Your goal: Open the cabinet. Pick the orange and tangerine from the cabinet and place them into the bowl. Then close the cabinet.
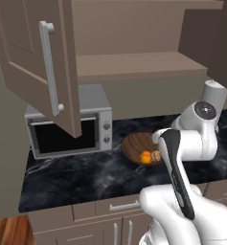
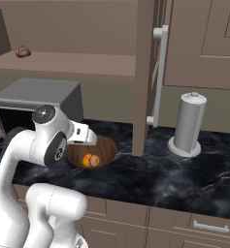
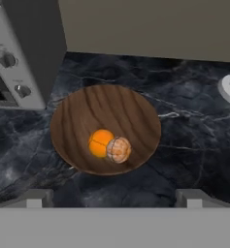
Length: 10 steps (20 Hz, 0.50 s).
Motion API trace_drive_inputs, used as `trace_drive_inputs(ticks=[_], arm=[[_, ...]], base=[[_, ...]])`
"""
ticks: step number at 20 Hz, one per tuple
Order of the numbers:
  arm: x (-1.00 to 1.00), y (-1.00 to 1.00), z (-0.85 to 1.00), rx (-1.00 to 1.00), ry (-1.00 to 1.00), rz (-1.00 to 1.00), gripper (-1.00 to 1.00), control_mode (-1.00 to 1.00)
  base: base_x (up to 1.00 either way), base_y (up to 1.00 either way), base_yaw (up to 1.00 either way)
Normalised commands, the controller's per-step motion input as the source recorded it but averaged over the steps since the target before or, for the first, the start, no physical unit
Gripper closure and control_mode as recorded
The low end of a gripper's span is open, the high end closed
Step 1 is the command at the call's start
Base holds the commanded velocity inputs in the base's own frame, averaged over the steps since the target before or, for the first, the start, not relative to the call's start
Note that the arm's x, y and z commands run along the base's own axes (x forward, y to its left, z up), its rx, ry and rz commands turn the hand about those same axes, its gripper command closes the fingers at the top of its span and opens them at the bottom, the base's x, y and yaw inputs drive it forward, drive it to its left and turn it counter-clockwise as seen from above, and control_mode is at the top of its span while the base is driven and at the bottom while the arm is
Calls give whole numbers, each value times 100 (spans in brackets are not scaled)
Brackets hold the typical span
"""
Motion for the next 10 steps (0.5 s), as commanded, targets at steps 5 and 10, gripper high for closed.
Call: trace_drive_inputs(ticks=[5, 10], arm=[[-29, 4, 68, 0, 13, 0, -100, -100], [-34, 9, 23, 0, 1, 0, -100, -100]], base=[[0, 0, 0], [0, 0, 0]])
